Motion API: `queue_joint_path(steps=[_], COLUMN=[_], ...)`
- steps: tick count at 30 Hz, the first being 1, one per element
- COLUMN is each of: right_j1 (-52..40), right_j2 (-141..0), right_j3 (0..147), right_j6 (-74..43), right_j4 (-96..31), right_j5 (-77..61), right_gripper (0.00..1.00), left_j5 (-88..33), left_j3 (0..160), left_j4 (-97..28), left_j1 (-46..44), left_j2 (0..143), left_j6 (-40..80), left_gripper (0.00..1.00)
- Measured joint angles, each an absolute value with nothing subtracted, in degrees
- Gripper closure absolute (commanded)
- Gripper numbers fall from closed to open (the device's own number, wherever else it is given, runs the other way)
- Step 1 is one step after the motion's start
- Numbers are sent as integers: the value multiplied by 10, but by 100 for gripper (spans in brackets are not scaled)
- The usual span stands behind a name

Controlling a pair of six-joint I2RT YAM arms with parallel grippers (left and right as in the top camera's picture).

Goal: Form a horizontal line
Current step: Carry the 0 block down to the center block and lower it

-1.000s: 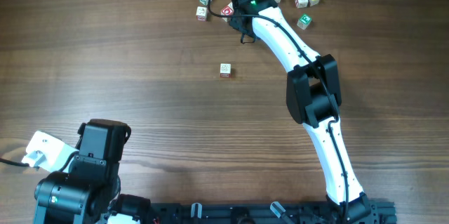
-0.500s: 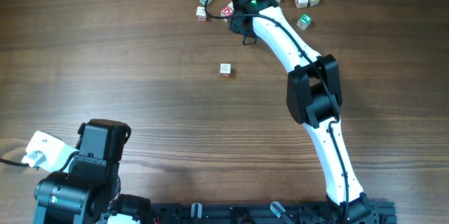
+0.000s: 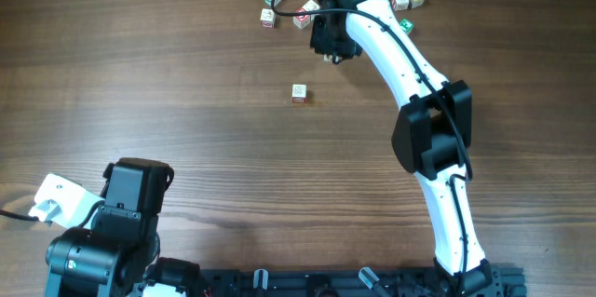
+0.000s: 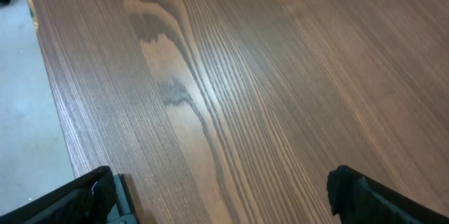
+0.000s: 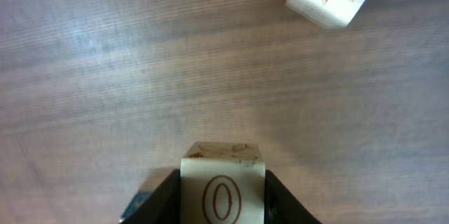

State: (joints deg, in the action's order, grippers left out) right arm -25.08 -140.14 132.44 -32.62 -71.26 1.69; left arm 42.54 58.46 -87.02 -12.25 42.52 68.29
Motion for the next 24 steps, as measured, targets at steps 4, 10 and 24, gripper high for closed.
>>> queue_joint_path(steps=[4,10,24], right_j1=[-251,-251,-280], right_j2=[-1401,-1401,-1401], right_j3=[1324,1324,1319], right_j6=[-322,-318,-310], right_j4=[-752,-776,-801], right_j5=[2,-4,-11], right_gripper=[74,74,72], left_j5=[425,425,425], left_j3=[585,585,585], left_j4=[-870,-870,-870], left_j1=[-123,-123,-123], left_j2=[425,425,425], left_j6=[683,683,683], left_gripper=[0,0,0])
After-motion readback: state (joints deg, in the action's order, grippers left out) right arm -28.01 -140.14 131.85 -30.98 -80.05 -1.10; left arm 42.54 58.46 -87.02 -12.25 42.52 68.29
